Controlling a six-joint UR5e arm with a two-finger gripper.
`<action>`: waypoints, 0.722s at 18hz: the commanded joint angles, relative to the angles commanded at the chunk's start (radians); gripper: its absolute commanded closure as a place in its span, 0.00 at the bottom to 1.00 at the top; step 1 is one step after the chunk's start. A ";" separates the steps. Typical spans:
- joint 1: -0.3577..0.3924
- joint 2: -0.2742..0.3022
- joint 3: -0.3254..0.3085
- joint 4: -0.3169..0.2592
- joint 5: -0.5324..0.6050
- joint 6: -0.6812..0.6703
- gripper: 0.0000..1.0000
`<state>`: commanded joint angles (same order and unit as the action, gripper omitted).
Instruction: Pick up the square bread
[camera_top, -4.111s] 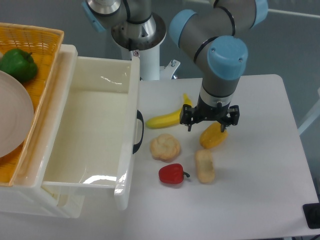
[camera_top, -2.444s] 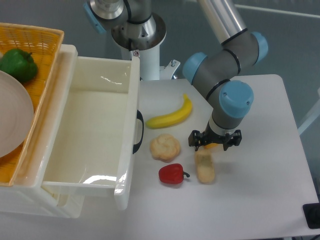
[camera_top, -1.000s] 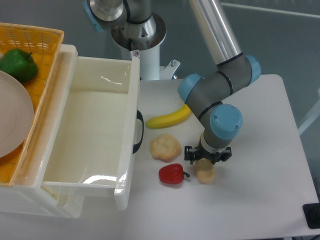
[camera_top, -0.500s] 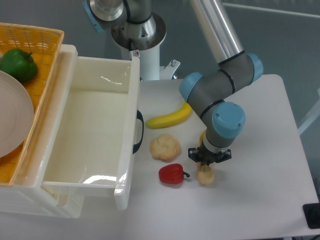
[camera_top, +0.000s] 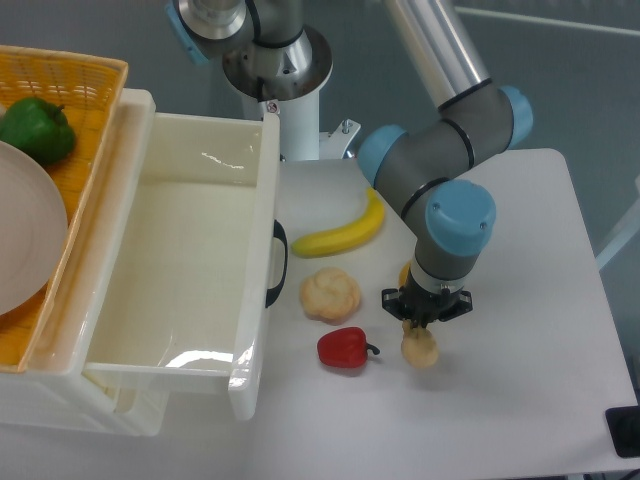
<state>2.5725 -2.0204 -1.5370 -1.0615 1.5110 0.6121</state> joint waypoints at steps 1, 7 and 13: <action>-0.012 0.014 0.000 -0.006 -0.002 0.000 0.85; -0.048 0.071 0.000 -0.023 -0.014 0.000 0.85; -0.049 0.109 0.000 -0.101 -0.012 0.081 0.86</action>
